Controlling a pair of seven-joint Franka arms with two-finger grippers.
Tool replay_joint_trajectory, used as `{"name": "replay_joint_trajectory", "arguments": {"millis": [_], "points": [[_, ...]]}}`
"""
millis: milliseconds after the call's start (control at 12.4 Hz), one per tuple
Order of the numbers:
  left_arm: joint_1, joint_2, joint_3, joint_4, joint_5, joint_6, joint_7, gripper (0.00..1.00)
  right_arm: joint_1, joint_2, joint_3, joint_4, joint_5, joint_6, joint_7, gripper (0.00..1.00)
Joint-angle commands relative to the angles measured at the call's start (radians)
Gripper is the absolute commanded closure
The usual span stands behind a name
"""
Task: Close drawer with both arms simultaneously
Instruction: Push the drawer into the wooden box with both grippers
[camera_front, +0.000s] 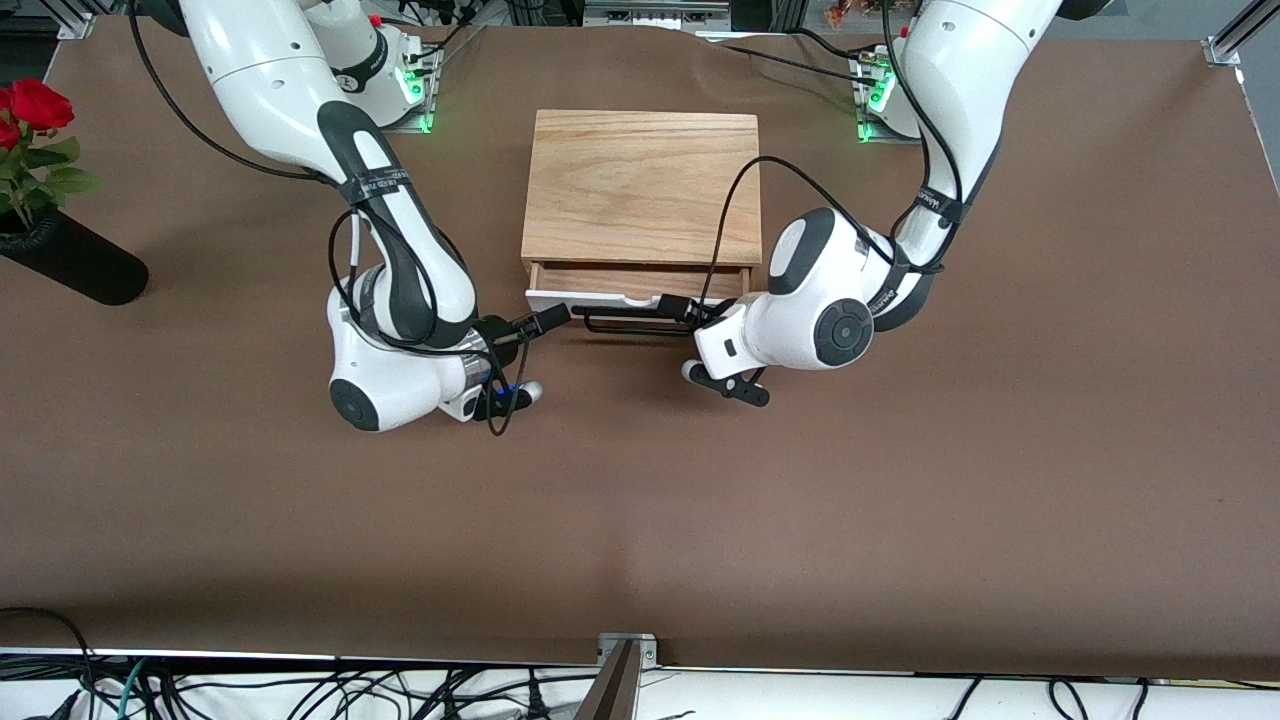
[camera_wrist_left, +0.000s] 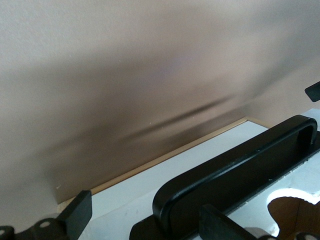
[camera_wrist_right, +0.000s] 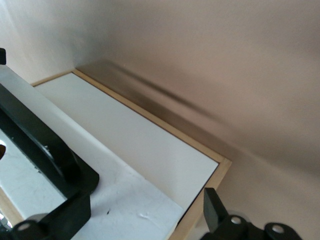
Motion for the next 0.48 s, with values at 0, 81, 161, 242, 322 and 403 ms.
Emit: {"name": "replay_joint_trajectory", "arguments": {"millis": [0,81,161,242,322,403], "points": [[0.013,-0.068,-0.003,-0.090,-0.019,-0.036,0.020,0.00,0.013,-0.022,0.018,-0.085,-0.015,-0.059,-0.023,0.00],[0.019,-0.076,-0.003,-0.090,-0.019,-0.059,0.022,0.00,0.013,-0.023,0.020,-0.097,-0.015,-0.062,-0.023,0.00],[0.024,-0.088,-0.003,-0.091,-0.019,-0.076,0.022,0.00,0.013,-0.023,0.033,-0.107,-0.015,-0.065,-0.023,0.00],[0.024,-0.095,-0.003,-0.093,-0.019,-0.093,0.022,0.00,0.013,-0.023,0.038,-0.116,-0.015,-0.065,-0.023,0.00],[0.024,-0.099,-0.003,-0.107,-0.019,-0.096,0.023,0.00,0.013,-0.031,0.040,-0.122,-0.015,-0.065,-0.023,0.00],[0.024,-0.105,-0.003,-0.120,-0.019,-0.096,0.029,0.00,0.013,-0.034,0.040,-0.124,-0.015,-0.076,-0.023,0.00]]}}
